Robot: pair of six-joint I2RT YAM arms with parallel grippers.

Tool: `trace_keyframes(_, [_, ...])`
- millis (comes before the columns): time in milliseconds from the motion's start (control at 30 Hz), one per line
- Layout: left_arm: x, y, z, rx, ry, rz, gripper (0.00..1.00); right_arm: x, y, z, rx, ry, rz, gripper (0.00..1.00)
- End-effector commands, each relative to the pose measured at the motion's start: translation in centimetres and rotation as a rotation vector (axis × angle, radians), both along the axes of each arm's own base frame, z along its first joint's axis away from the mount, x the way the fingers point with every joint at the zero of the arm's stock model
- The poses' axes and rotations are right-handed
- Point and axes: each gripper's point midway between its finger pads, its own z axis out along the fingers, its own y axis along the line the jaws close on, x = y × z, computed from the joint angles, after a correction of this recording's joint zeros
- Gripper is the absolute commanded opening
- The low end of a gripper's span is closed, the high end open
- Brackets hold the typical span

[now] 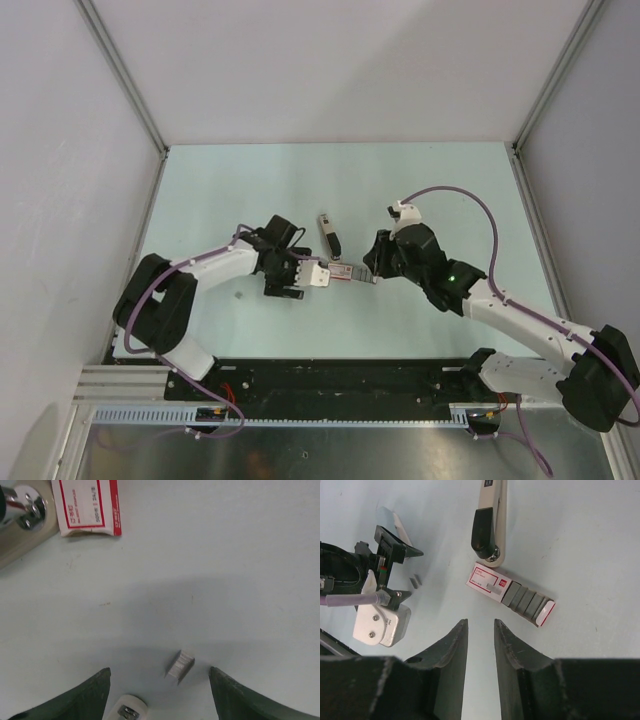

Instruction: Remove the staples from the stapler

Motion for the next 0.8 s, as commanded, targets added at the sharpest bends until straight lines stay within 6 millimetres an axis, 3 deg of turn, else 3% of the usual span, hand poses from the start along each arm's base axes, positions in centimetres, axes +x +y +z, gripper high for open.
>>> trace_keyframes(0, [1.1,-1.3,0.4,0.002,-0.042,-0.076,0.79,0.4,0.1,1.7,0.037,-0.052,0.018,0.31])
trace_keyframes(767, [-0.3,-1.4,-0.9,0.035,0.002,-0.054,0.4,0.3,0.2,1.0,0.035,-0.031,0.023,0.19])
